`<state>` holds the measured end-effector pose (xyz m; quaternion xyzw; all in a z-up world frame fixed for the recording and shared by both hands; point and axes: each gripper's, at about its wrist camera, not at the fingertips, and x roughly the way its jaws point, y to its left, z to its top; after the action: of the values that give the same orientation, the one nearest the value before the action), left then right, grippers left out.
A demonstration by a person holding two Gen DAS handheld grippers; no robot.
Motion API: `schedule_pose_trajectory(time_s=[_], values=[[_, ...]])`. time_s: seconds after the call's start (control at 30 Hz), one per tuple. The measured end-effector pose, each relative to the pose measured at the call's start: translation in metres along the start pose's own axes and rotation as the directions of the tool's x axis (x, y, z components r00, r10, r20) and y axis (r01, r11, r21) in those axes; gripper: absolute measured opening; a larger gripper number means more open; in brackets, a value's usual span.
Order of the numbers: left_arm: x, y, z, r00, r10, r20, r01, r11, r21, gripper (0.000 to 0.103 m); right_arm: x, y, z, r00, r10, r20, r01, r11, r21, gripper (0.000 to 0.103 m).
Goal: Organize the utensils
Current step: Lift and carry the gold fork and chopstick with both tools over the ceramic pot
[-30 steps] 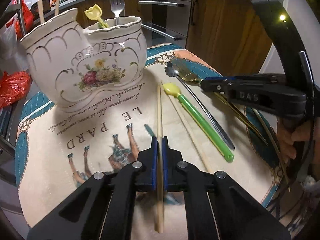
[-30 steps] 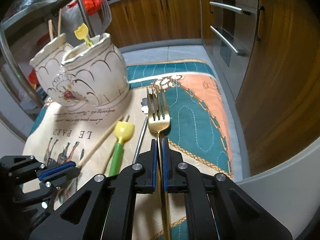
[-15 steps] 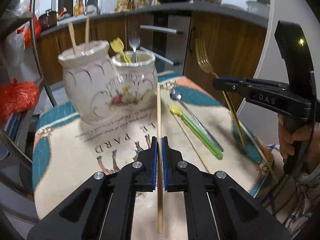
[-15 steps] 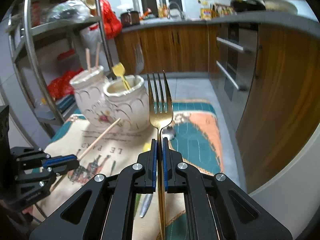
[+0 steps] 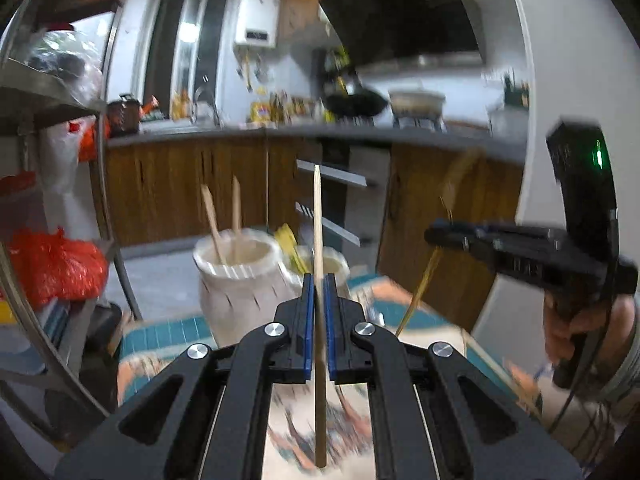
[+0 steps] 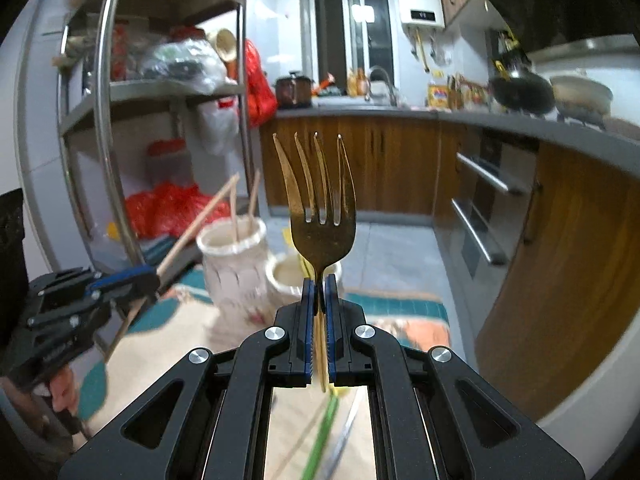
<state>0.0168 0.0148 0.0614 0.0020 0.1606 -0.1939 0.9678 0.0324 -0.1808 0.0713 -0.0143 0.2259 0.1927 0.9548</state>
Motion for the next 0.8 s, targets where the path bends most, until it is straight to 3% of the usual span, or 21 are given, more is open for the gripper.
schedule_pose_trajectory(time_s=[0.33, 0.6, 0.8], values=[[0.033, 0.064, 0.055, 0.991, -0.022, 0.132, 0.043, 0.986, -0.163, 0.005, 0.030, 0.002, 0.050, 0.996, 0.065, 0.064, -0.065, 0.998, 0.007, 0.006], [0.075, 0.080, 0.061, 0.986, -0.056, 0.154, 0.088, 0.974, -0.207, 0.005, 0.048, -0.007, 0.073, 0.990, 0.074, 0.123, -0.082, 0.995, 0.059, 0.006], [0.096, 0.075, 0.054, 0.982, 0.005, 0.189, 0.028, 0.984, -0.174, 0.005, 0.064, -0.010, 0.076, 0.987, 0.059, 0.151, -0.072, 0.994, 0.082, 0.006]])
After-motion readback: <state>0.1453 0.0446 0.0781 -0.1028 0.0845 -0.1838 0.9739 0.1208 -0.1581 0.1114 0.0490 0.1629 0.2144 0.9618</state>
